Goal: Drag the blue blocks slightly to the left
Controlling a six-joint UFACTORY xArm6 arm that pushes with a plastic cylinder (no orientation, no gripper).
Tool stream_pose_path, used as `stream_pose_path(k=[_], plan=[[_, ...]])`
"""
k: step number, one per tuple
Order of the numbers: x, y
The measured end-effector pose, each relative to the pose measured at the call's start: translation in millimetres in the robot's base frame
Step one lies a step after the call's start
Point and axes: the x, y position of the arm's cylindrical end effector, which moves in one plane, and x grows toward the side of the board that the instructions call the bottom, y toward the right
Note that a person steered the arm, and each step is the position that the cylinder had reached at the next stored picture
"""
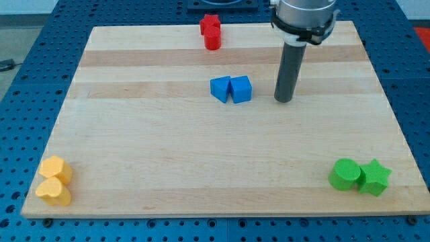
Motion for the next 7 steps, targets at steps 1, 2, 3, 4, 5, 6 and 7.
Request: stream_pose_path(k=[1,2,3,4,5,6,7], plan=[[-0.6,-3.6],[-8.3,-4.9],[-11.5,-17.8],[-13.0,-29.5],[-29.3,-35.7],[-46.0,-45.5],[-59.5,-45.5]])
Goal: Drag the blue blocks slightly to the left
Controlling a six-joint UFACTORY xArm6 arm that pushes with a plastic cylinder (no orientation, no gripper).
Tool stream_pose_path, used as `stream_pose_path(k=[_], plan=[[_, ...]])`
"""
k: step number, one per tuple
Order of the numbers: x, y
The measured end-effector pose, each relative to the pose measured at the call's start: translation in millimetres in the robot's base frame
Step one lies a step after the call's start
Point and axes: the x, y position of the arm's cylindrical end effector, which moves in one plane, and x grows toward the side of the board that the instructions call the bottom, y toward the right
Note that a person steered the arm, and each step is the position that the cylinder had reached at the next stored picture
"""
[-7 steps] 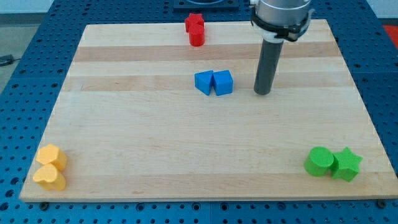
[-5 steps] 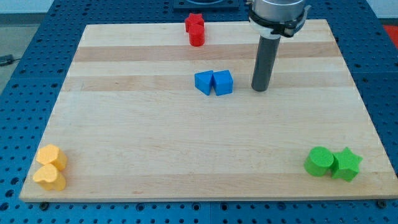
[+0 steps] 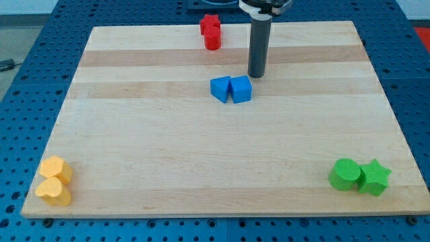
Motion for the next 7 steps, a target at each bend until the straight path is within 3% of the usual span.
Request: stream_pose_path(k=[2,5,7], plan=[[-8.2,-11.8],[21.7,8.2],[29.0,-18.5]])
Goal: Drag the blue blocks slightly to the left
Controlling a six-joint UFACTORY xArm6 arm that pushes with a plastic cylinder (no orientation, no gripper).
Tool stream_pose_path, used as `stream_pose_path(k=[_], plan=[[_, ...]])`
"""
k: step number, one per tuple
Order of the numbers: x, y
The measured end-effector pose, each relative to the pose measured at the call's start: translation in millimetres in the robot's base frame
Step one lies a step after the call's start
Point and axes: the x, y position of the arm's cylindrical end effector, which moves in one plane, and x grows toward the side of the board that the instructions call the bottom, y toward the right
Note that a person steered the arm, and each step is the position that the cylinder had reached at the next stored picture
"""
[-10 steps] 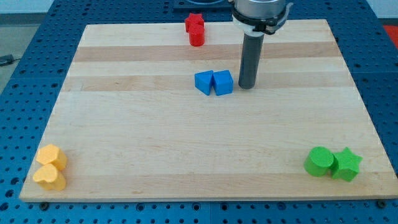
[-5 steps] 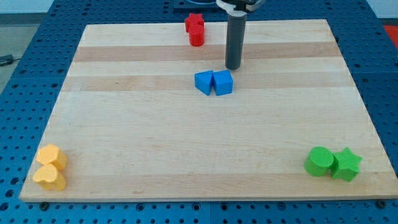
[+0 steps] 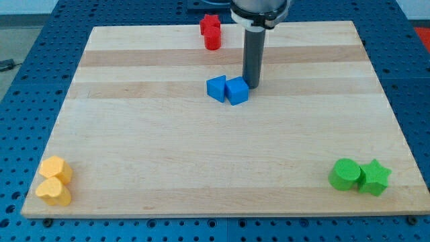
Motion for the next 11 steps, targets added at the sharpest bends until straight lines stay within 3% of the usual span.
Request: stream_pose_path(k=[2,5,8,11], plan=[[0.0,-24.0],[-5.9,-14.5],[-3.4,-59.2],[-1.3,9.3]])
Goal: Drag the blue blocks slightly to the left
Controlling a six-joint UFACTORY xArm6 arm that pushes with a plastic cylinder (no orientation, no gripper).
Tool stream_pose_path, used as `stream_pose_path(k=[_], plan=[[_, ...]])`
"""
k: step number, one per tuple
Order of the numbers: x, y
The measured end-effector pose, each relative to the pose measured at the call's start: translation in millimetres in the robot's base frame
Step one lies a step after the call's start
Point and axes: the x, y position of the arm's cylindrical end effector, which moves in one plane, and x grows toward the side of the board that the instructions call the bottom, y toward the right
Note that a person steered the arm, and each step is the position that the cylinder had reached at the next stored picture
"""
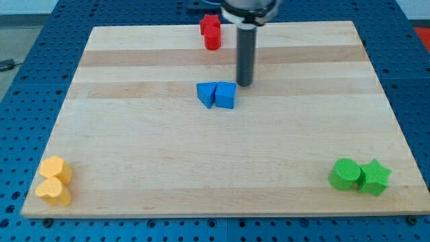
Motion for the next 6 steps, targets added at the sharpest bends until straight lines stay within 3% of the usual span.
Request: stream_pose_path(k=[2,5,6], plan=[[44.6,14.8],[44.4,-0.5],[36.2,58.0]])
